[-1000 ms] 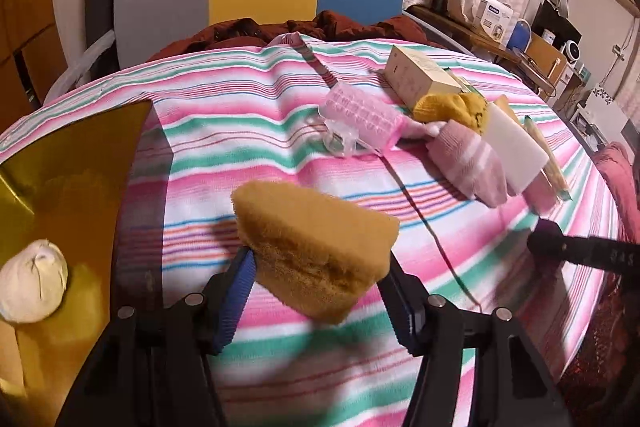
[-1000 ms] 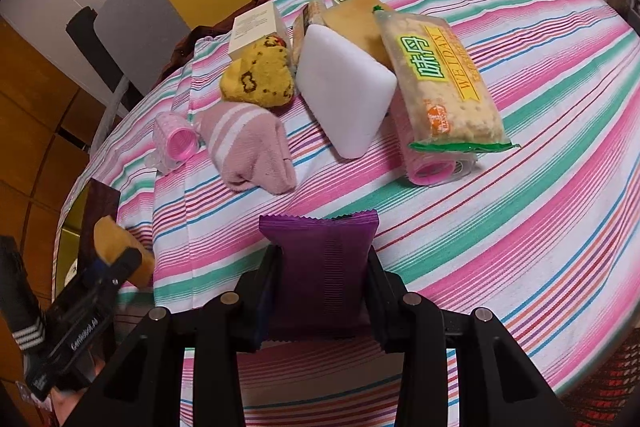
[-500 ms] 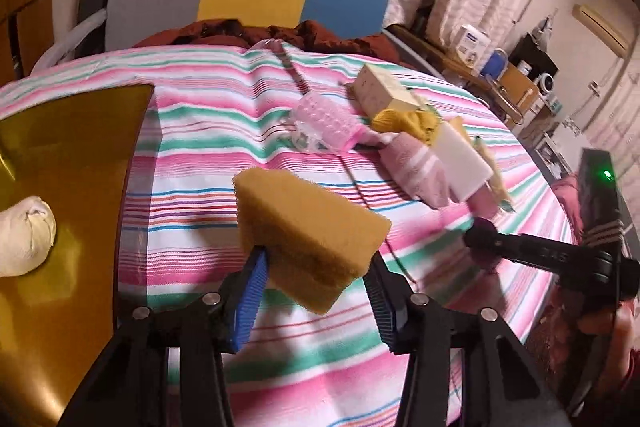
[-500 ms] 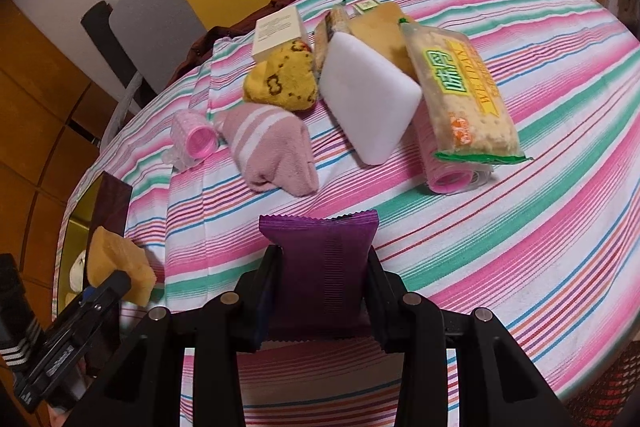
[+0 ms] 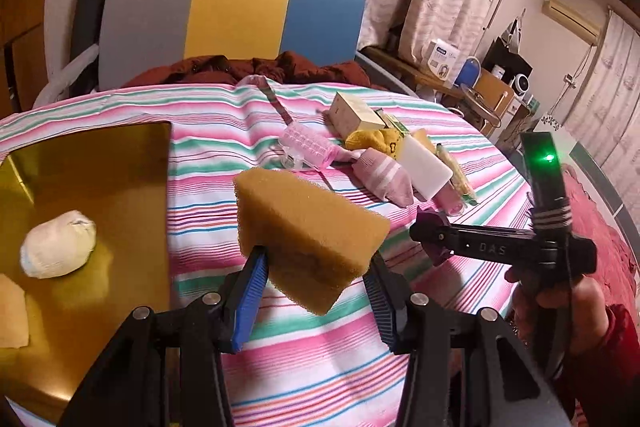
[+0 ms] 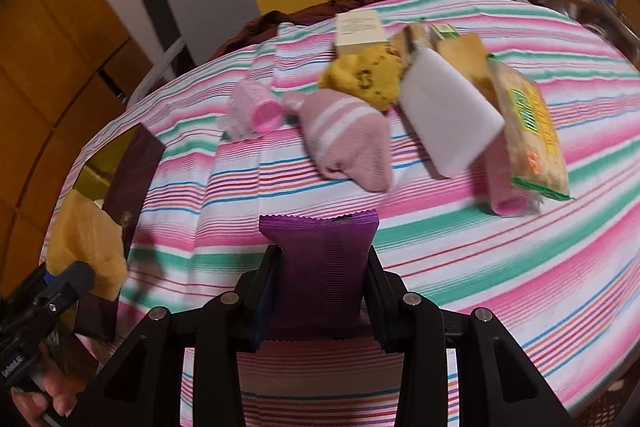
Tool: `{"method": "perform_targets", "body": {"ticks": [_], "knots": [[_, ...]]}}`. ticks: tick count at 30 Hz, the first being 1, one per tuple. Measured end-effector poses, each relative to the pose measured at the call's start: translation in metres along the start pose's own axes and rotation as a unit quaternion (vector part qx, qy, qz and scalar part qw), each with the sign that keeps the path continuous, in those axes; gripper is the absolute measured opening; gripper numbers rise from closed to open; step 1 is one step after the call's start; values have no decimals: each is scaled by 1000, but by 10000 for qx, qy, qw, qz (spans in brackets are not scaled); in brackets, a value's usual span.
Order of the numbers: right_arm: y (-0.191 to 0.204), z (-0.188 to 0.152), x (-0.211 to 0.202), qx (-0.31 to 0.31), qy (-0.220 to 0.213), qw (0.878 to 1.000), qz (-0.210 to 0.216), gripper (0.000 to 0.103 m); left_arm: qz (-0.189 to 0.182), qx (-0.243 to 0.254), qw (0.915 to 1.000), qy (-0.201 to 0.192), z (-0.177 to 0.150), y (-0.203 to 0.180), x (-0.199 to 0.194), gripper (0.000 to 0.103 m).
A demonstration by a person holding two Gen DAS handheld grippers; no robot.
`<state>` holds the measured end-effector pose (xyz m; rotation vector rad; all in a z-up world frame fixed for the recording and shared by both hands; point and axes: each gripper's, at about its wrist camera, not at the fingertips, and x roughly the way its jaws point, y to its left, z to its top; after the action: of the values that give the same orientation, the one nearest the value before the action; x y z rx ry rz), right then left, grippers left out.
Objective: Organize objects
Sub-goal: 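Carry the packet and sponge over the gold tray and release both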
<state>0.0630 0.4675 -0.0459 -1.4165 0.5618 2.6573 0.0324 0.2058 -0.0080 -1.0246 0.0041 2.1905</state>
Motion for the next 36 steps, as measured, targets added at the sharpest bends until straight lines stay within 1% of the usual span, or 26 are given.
{"method": "perform_targets", "body": {"ticks": [5,9,13,17,22,24,26,30,34,35,36], "knots": [[11,0,-3,-181,-114,9996,160,40,75,-99,9998,-130,-5,17,-24,49],[34,-5,-6,-399,-117,9986,312,40,206,-196,9993,-222,-10,34,-41,49],[73,-12,-6,-614,-67,9955,712,40,347,-484,9978,-274,-16,61,-57,49],[120,-14,-11,-872,-150,9889,1195,40,530,-687,9959,-273,-22,85,-67,49],[176,-18,-13,-1319,-189,9792,1529,40,720,-992,9924,-59,-36,117,-68,49],[195,-20,-11,-1484,-140,9756,1612,40,751,-1113,9909,47,-41,127,-67,49],[215,-23,-7,-1653,-84,9711,1722,40,862,-1184,9891,141,-45,136,-65,49],[240,-33,0,-1925,-13,9663,1709,41,944,-1341,9859,346,-52,151,-63,50],[259,-42,8,-2169,53,9627,1616,42,1076,-1600,9802,456,-55,162,-64,57],[262,-43,8,-2207,45,9623,1588,44,1104,-1631,9794,436,-54,163,-65,59],[263,-43,9,-2223,30,9623,1570,48,1131,-1652,9789,402,-53,164,-67,63]]}}
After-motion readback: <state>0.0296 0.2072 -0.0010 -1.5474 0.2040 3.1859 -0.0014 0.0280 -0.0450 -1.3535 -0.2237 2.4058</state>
